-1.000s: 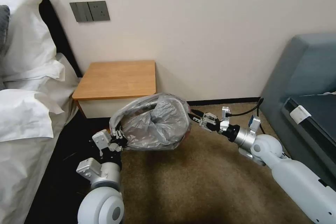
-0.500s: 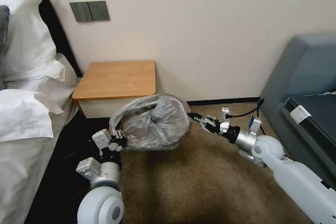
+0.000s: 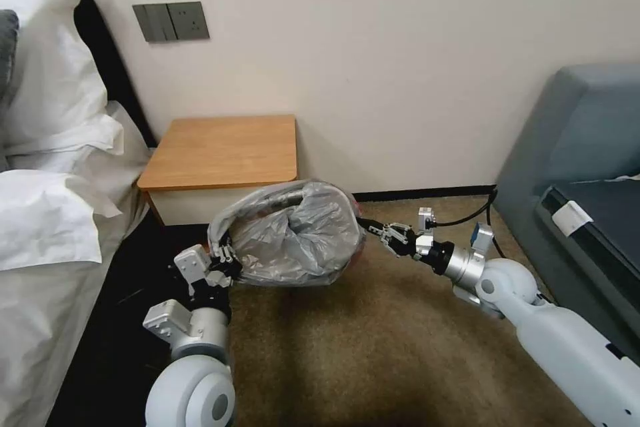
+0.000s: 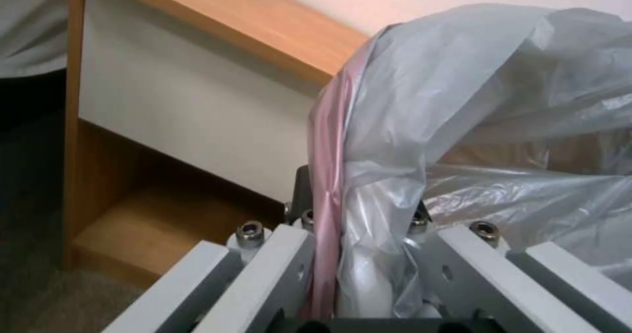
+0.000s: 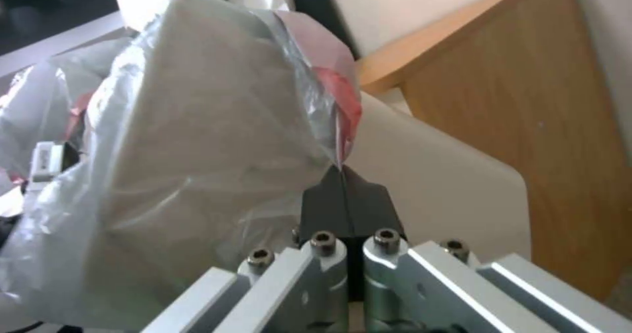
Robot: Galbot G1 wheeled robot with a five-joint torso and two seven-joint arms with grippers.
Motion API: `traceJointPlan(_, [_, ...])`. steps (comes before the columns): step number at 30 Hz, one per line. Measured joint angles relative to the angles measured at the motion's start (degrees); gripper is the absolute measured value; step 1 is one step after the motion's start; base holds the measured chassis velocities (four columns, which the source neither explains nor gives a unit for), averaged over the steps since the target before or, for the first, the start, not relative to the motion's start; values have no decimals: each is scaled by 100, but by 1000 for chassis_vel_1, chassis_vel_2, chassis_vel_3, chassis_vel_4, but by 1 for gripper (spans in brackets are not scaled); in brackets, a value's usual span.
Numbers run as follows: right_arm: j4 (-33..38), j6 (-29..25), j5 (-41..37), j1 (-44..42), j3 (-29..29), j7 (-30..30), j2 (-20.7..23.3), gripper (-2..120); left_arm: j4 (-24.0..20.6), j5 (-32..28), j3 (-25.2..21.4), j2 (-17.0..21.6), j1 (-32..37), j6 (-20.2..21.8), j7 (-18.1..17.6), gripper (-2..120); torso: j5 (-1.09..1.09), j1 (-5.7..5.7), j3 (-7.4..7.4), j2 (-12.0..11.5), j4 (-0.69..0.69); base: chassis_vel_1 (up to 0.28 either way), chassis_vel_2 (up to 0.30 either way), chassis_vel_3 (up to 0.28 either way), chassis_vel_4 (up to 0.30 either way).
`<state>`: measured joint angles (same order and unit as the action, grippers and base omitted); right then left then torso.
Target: Pick up the garbage bag from the table and place it over the trash can.
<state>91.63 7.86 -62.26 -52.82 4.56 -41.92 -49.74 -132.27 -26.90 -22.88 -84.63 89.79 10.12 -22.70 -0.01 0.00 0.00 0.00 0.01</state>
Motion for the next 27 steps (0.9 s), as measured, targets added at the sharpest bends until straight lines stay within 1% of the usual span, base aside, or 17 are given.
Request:
traceJointPlan(6, [-197,-32,113,99,-73,-11,-102,0,-9,0,1,-10,4,5,0,4,0,0,0,0,-1,0,0,0,0])
traceJointPlan(10, [-481,-74,287,214,-122,-22,-282,0,-14,5,20,-34,15,9,-1,4,1,0,0,0,0,0,0,0,0])
traceJointPlan(19, [-758,-115,465,337,-188,-35,-477,0,-44,16,21,-28,61,9,-1,4,0,0,0,0,-1,0,0,0,0])
traceJointPlan(27, [-1054,-139,642,554,-346,-30,-753,0,-88,31,26,-22,132,9,-2,4,0,0,0,0,0,0,0,0,0])
